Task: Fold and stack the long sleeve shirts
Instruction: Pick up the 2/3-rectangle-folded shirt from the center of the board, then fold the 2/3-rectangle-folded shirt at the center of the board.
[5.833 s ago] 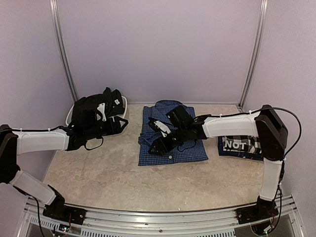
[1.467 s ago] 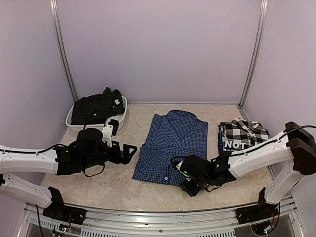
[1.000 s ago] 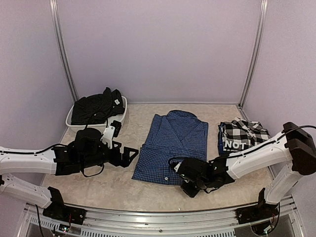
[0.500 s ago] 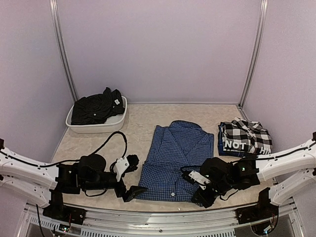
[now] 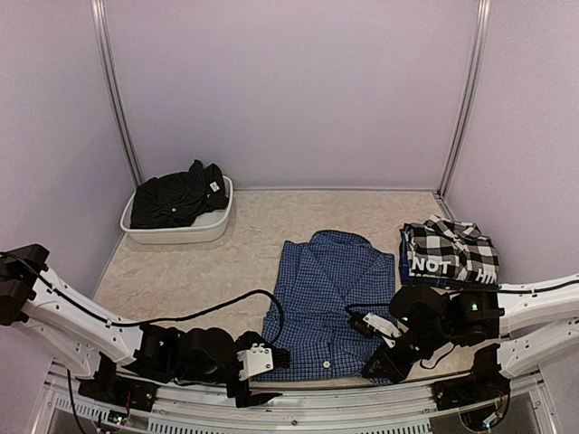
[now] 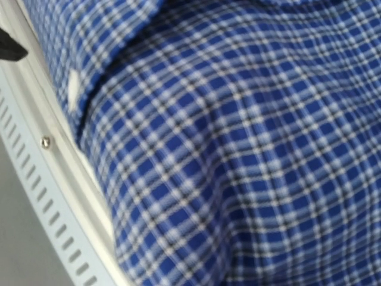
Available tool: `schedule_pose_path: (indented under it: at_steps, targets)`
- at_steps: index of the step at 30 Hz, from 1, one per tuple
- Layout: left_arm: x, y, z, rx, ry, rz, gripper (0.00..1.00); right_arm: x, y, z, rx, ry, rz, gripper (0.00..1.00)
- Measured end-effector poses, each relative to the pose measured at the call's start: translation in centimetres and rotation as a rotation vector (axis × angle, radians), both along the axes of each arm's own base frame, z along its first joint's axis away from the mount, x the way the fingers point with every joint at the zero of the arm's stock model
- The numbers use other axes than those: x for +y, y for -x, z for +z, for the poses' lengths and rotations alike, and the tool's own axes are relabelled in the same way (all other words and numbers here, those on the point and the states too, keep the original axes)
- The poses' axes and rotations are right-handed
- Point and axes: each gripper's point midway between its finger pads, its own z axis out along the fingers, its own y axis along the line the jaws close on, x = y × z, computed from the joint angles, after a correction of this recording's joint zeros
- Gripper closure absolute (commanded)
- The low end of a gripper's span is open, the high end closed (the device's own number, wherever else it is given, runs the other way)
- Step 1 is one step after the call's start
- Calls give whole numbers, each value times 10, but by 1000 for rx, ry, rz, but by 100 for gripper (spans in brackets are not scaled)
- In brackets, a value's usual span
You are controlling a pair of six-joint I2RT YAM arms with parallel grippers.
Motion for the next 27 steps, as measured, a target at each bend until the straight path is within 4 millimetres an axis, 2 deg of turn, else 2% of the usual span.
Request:
schedule_pose_path:
  at_steps: [2,7,13,18,22,26,27]
  targets:
    - [-1,0,-4,-27,-18,1,10,-1,1,-1,7,7,-1,100]
    - [1,-14,-15,-109,-77,48,27,-2,3,-1,20,10,-1,100]
    - [2,-25,-24,-193,-133,75,59,-2,5,-1,31,7,3,100]
    - [-6,-22,-17,-203,-130,50,85,-5,5,-2,33,21,-2,100]
    - [-14,-15,-10,-167,-130,14,99,-9,2,-1,23,47,-20,100]
    - [-18,-11,-2,-99,-132,-5,100,-10,-2,0,11,72,-40,80]
    - [-18,-13,2,-77,-127,0,100,-11,-3,-1,9,83,-41,71]
